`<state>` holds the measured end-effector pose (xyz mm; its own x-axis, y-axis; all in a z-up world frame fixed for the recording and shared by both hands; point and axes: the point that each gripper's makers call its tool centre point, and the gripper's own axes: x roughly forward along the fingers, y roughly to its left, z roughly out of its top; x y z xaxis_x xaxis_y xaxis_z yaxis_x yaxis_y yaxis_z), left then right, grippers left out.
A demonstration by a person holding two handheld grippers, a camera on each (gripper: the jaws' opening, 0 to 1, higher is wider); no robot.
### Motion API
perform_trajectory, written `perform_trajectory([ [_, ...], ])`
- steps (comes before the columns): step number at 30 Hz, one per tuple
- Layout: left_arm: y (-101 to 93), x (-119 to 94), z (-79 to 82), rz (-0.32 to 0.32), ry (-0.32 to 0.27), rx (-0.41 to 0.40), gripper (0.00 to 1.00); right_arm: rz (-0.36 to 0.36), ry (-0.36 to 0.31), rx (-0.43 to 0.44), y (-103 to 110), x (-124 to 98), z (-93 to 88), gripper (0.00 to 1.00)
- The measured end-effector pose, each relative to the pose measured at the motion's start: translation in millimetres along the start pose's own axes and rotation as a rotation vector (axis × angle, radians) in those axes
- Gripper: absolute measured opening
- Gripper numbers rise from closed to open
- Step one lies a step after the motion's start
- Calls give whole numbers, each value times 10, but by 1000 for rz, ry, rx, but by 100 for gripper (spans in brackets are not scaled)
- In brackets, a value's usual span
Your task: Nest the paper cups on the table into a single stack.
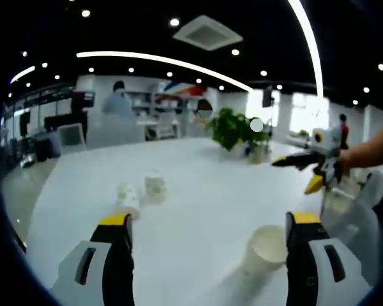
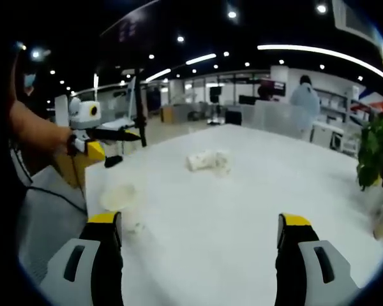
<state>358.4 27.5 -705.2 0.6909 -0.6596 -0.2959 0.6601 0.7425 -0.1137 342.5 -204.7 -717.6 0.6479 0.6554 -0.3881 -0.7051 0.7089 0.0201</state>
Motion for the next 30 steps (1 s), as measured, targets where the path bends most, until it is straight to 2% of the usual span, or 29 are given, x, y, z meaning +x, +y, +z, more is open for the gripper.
perform_trajectory([
  [3, 114, -68, -101, 25, 27, -12, 98, -10, 0, -1, -56, -8, 8, 100],
  [9, 251, -178, -199, 60, 42, -22, 98, -23, 1, 1, -123, -10, -2, 100],
  [20, 363, -233, -225, 92, 57, -26, 98, -26, 4, 2, -168, 15, -22, 100],
  [30, 405, -195, -265, 92, 90, -55, 98, -18, 7, 9, -169, 73, -56, 100],
])
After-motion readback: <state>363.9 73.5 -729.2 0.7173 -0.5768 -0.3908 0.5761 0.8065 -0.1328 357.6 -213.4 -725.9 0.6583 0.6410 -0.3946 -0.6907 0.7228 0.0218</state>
